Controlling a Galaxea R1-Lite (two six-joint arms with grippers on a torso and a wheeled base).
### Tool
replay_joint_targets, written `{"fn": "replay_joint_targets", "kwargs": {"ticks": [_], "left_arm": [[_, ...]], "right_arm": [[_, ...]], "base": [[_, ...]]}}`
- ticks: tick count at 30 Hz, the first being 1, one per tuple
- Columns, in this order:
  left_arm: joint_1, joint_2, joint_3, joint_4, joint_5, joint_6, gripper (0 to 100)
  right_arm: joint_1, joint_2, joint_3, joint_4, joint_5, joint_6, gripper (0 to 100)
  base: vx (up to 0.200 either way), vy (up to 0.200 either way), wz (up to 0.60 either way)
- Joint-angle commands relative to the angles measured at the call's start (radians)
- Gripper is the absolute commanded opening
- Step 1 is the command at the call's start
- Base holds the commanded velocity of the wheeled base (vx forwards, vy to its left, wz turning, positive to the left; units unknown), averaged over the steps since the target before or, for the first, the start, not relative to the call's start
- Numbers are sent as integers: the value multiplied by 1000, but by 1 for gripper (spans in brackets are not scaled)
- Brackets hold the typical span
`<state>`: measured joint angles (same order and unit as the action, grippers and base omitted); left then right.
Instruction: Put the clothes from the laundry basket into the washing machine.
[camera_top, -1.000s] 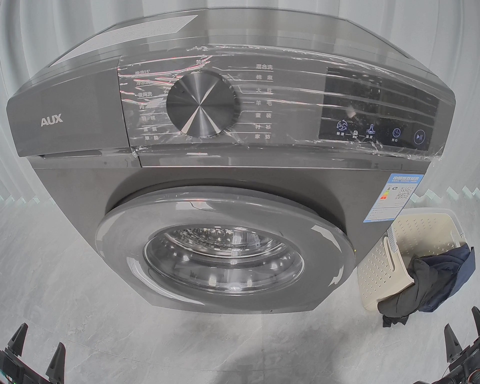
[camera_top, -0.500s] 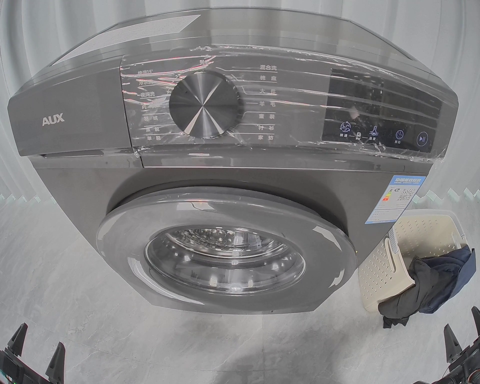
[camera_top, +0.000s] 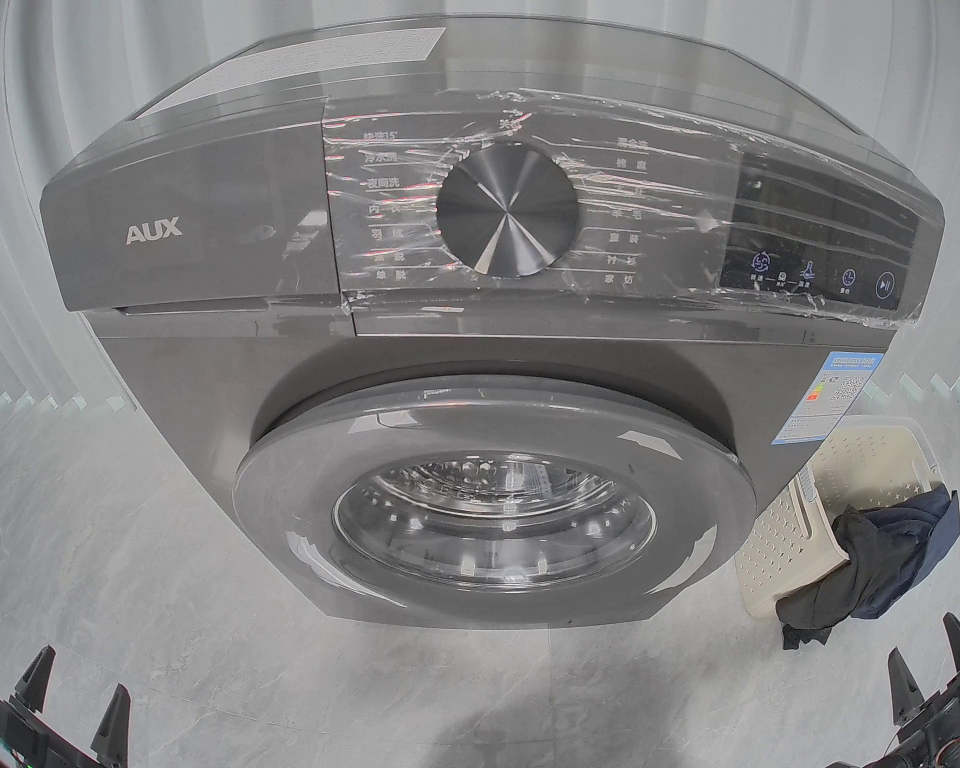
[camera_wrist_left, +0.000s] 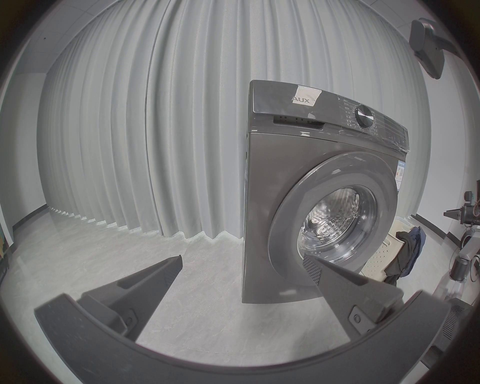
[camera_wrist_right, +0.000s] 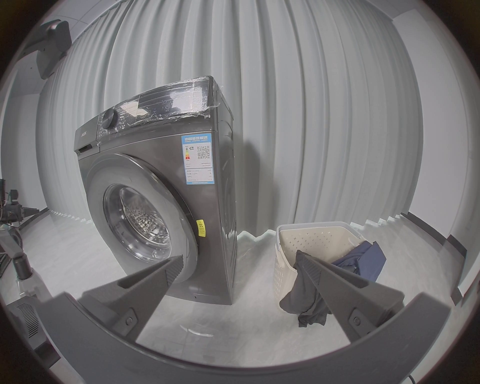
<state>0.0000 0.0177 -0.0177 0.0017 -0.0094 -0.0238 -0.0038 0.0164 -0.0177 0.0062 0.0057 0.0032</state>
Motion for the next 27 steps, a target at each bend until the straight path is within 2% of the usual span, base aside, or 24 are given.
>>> {"fn": "replay_joint_targets", "kwargs": {"ticks": [1,19,26,27], "left_arm": [[0,-18,16,0,0,1,100],[0,-18,16,0,2,5,100],[0,-18,16,0,2,5,100],[0,-18,16,0,2,4,100]], "right_arm": [[-1,-16,16,0,0,0,100],[-2,-16,15,6,2,-2,100],[-2,-16,16,-3,-12,11,100],[-2,-16,-11,-57,-3,6,100]], "base": [[0,0,0],[0,0,0],[0,0,0],[0,0,0]]}}
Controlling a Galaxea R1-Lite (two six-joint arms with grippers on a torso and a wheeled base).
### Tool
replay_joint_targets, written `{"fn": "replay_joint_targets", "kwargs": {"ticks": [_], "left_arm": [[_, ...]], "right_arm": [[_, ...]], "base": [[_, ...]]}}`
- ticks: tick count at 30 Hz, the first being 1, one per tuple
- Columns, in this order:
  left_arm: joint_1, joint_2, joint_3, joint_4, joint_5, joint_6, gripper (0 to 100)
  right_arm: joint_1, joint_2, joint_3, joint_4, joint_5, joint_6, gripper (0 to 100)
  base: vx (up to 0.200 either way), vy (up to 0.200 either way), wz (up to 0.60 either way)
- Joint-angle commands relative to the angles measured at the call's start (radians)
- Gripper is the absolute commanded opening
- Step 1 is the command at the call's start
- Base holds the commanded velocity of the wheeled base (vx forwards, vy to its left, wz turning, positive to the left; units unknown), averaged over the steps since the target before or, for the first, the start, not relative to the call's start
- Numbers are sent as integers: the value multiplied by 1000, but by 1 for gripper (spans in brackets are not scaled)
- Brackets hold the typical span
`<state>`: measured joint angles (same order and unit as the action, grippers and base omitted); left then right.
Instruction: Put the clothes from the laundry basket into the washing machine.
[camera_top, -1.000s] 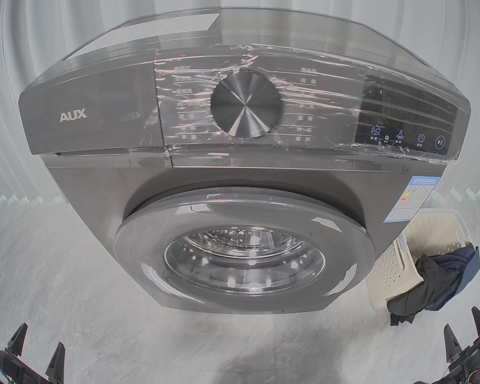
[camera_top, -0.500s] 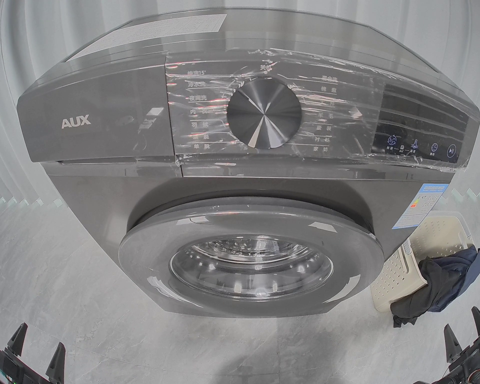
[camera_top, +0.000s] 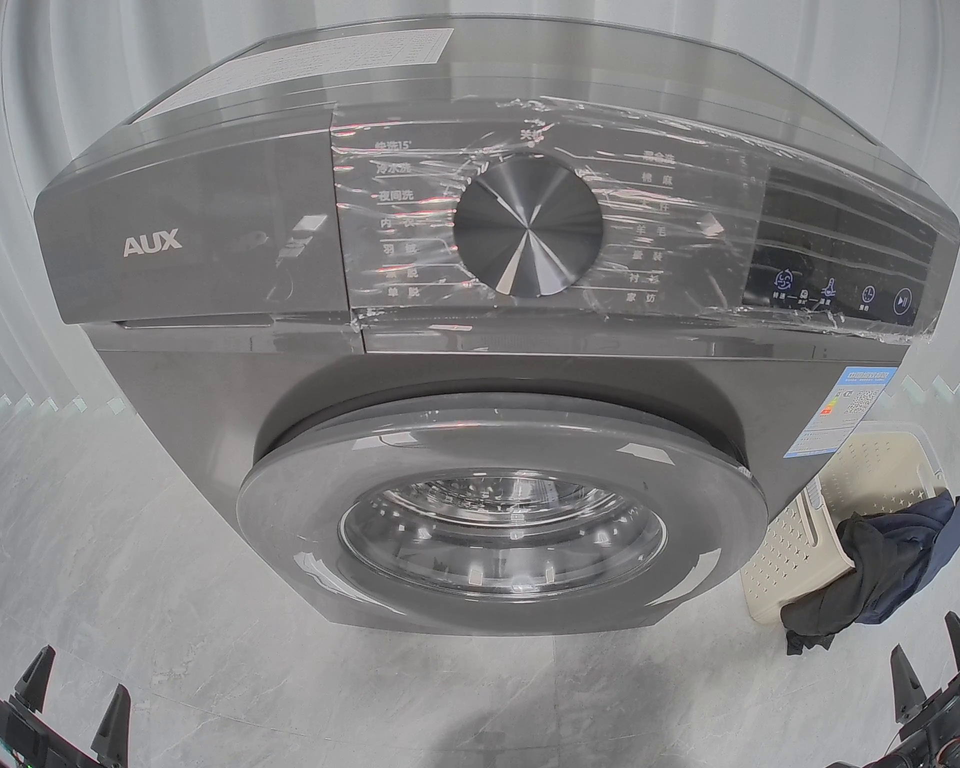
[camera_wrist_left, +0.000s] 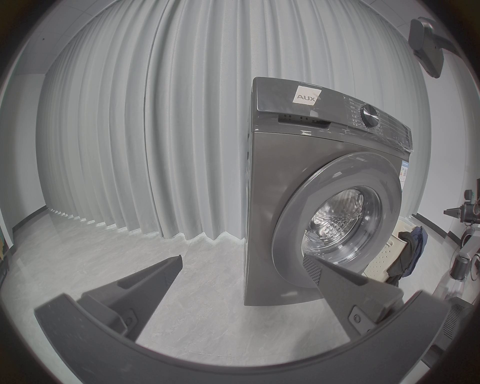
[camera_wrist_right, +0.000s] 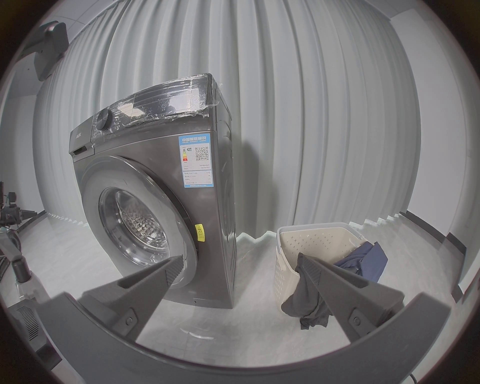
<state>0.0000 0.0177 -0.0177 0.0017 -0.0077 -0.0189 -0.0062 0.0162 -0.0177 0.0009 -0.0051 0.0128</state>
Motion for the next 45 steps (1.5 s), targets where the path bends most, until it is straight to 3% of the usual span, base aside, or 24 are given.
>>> {"fn": "replay_joint_targets", "kwargs": {"ticks": [1,2,3,4,6,7,9,10,12,15,20,26,35,41,42,45], "left_arm": [[0,-18,16,0,0,-1,100],[0,-18,16,0,0,-1,100],[0,-18,16,0,-2,1,100],[0,-18,16,0,-2,2,100],[0,-18,16,0,-2,1,100],[0,-18,16,0,-2,2,100],[0,-18,16,0,-2,2,100],[0,-18,16,0,-2,2,100],[0,-18,16,0,-2,2,100],[0,-18,16,0,-2,4,100],[0,-18,16,0,-3,4,100],[-2,-18,16,0,-3,5,100],[0,-18,16,0,-3,7,100],[0,-18,16,0,-3,7,100],[0,-18,16,0,-3,7,100],[0,-18,16,0,-3,7,100]], "right_arm": [[0,-16,-16,-56,8,-4,100],[0,-16,-16,-56,8,-4,100],[5,-15,-143,-88,17,-7,100],[14,25,-222,-42,47,-10,100],[31,71,-278,42,109,-11,100],[32,80,-285,57,125,-11,100],[38,139,-288,93,197,-14,100],[38,139,-288,93,197,-14,100],[38,240,-280,91,336,-54,100],[38,329,-288,84,447,-102,100],[45,507,-289,-27,553,-116,100],[120,683,-301,-159,559,-103,100],[140,898,-323,-309,554,-88,100],[203,964,-338,-341,487,-54,100],[241,978,-347,-348,455,-27,100],[279,995,-367,-348,422,4,100]], "base": [[0,0,0],[0,0,0],[0,0,0],[0,0,0],[0,0,0],[0,0,0],[0,0,0],[0,0,0],[0,0,0],[0,0,0],[0,0,0],[0,0,0],[0,0,0],[0,0,0],[0,0,0],[0,0,0]]}}
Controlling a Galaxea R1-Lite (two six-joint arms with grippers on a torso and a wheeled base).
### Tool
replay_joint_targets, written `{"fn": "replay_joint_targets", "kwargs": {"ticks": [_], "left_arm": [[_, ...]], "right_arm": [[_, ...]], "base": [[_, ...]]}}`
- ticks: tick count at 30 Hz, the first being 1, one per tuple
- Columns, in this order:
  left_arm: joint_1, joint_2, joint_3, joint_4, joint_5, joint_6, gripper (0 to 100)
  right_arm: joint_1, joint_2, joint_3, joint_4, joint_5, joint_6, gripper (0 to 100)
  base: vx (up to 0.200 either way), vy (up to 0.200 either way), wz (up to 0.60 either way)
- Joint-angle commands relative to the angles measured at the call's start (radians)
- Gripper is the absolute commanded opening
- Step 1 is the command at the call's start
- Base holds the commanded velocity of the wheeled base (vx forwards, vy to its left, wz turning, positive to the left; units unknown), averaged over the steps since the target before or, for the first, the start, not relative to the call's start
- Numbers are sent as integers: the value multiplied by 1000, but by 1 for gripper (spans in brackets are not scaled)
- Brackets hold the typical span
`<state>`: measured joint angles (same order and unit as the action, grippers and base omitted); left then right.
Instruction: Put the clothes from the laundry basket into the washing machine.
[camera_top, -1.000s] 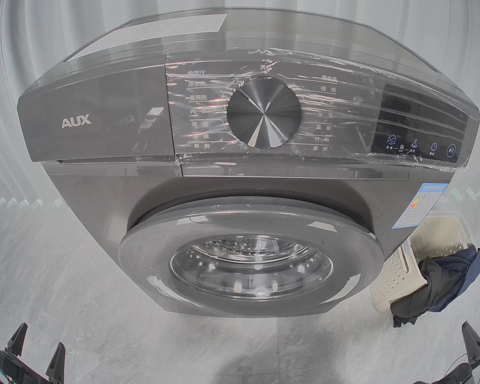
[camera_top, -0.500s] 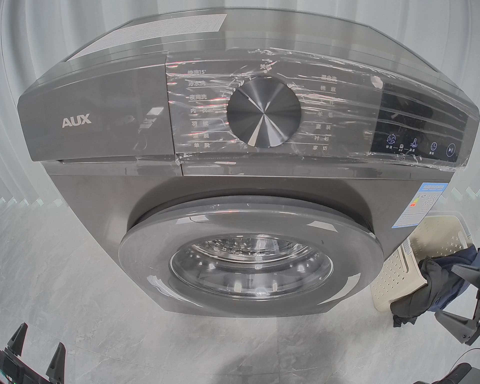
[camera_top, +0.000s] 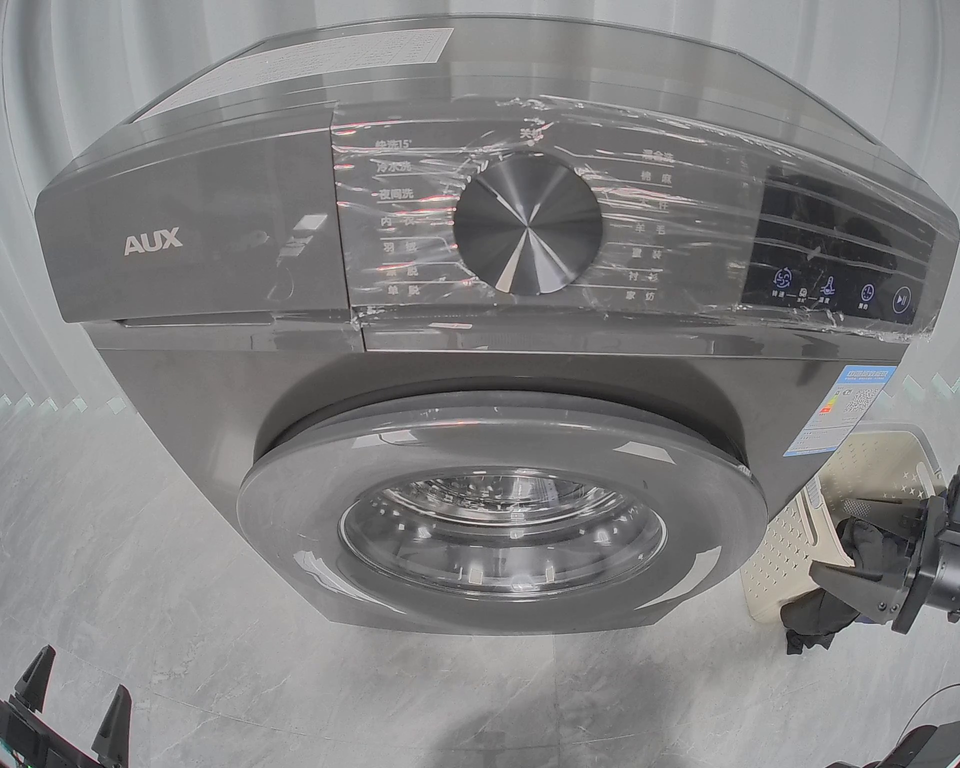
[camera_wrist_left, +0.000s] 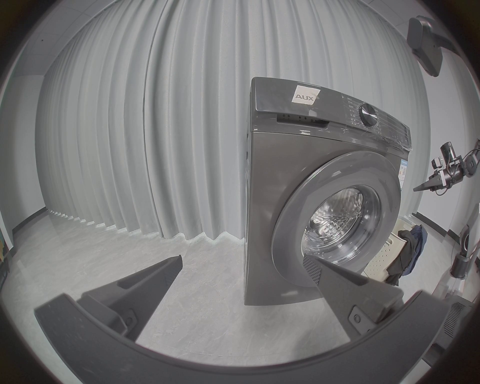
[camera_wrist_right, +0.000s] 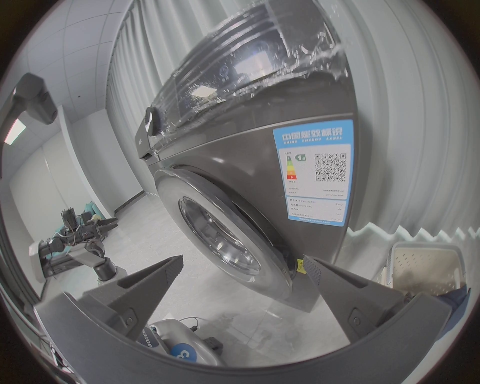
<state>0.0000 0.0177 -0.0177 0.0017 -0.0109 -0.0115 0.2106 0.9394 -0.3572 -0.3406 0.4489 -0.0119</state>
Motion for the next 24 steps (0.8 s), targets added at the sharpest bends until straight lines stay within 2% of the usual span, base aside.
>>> {"fn": "replay_joint_targets", "kwargs": {"ticks": [1,8,12,24], "left_arm": [[0,-18,16,0,0,-1,100],[0,-18,16,0,2,1,100],[0,-18,16,0,2,1,100],[0,-18,16,0,0,1,100]], "right_arm": [[78,87,-37,-8,-45,36,100],[78,147,-46,-54,-61,35,100],[84,153,-46,-72,-84,33,100],[105,184,-52,-77,-84,36,100]], "base": [[0,0,0],[0,0,0],[0,0,0],[0,0,0]]}}
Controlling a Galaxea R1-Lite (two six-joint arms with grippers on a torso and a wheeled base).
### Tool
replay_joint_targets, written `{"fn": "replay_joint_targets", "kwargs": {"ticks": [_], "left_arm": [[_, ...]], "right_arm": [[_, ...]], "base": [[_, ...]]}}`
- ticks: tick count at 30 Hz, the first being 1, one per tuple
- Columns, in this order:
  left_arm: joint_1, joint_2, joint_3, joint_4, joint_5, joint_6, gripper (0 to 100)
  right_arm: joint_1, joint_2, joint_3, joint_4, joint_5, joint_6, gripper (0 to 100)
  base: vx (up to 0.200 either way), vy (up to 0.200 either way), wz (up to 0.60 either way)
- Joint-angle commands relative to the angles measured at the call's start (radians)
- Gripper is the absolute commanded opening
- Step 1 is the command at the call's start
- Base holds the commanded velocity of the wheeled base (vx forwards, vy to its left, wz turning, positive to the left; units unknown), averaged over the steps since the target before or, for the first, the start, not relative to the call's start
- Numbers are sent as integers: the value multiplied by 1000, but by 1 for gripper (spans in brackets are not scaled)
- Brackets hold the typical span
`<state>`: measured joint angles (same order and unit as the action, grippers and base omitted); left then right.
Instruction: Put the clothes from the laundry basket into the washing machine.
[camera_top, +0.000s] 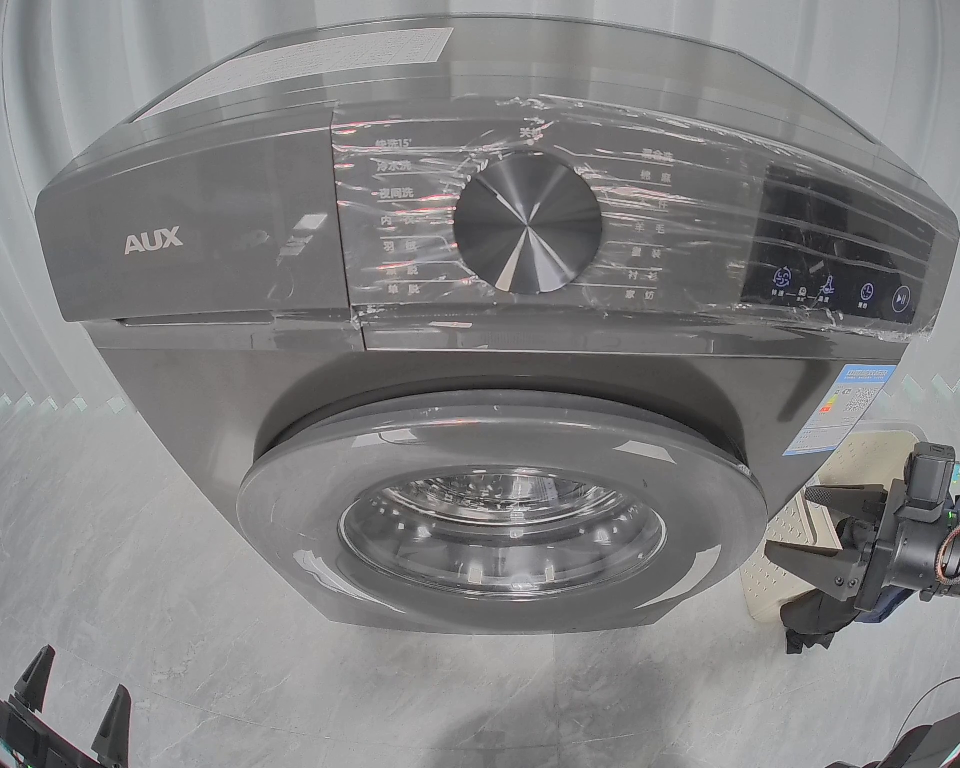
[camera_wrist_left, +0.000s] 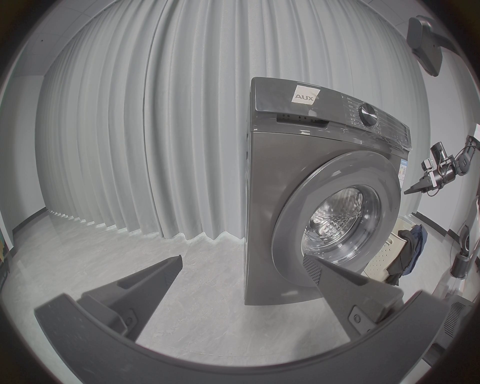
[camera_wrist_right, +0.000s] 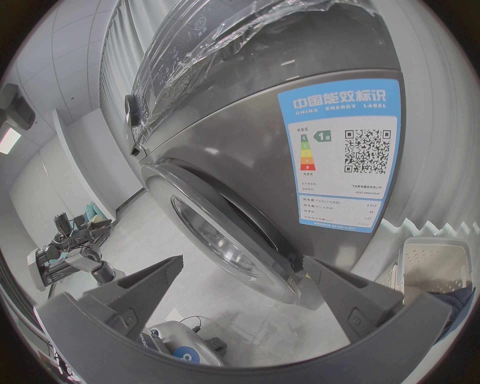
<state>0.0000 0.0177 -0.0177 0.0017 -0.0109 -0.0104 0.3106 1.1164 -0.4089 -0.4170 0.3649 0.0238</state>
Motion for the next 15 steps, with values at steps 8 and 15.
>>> {"fn": "replay_joint_targets", "kwargs": {"ticks": [8,15], "left_arm": [[0,-18,16,0,0,-3,100],[0,-18,16,0,0,-5,100]], "right_arm": [[30,79,-10,-63,-9,-10,100],[67,149,-13,-131,-46,-10,100]], "base": [[0,0,0],[0,0,0]]}}
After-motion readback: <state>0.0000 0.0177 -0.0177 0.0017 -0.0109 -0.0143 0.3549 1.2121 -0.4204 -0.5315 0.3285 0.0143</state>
